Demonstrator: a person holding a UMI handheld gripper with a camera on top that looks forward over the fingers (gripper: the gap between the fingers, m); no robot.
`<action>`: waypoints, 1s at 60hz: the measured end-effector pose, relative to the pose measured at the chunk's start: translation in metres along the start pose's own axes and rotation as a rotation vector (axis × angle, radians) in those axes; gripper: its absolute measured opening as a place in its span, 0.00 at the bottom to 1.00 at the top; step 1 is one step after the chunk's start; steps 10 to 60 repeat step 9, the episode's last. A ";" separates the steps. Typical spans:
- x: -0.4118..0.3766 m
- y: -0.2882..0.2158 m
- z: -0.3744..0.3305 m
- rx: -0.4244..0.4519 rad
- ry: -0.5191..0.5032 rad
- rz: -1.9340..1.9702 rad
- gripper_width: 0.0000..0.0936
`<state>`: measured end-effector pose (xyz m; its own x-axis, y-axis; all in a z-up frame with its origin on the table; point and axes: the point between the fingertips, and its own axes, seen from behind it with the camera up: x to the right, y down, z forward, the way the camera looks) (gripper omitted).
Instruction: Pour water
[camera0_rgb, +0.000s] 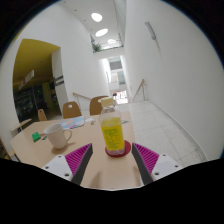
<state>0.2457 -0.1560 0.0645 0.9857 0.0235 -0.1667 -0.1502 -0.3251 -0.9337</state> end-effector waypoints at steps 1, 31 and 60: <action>0.000 0.002 -0.003 -0.002 -0.008 0.007 0.92; 0.009 0.023 -0.026 -0.007 -0.042 0.045 0.92; 0.009 0.023 -0.026 -0.007 -0.042 0.045 0.92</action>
